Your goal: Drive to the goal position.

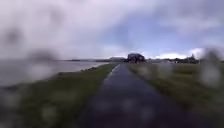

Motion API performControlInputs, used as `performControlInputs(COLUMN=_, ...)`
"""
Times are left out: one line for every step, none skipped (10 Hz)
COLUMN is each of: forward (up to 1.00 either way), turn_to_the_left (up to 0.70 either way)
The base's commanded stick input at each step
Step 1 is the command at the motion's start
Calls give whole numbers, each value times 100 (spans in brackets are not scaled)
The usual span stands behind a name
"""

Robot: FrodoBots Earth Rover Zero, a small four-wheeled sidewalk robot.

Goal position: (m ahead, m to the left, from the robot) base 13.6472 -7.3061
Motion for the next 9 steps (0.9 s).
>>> performControlInputs(forward=70, turn_to_the_left=0)
performControlInputs(forward=70, turn_to_the_left=0)
performControlInputs(forward=70, turn_to_the_left=0)
performControlInputs(forward=70, turn_to_the_left=0)
performControlInputs(forward=70, turn_to_the_left=0)
performControlInputs(forward=70, turn_to_the_left=0)
performControlInputs(forward=70, turn_to_the_left=-6)
performControlInputs(forward=70, turn_to_the_left=-22)
performControlInputs(forward=70, turn_to_the_left=-31)
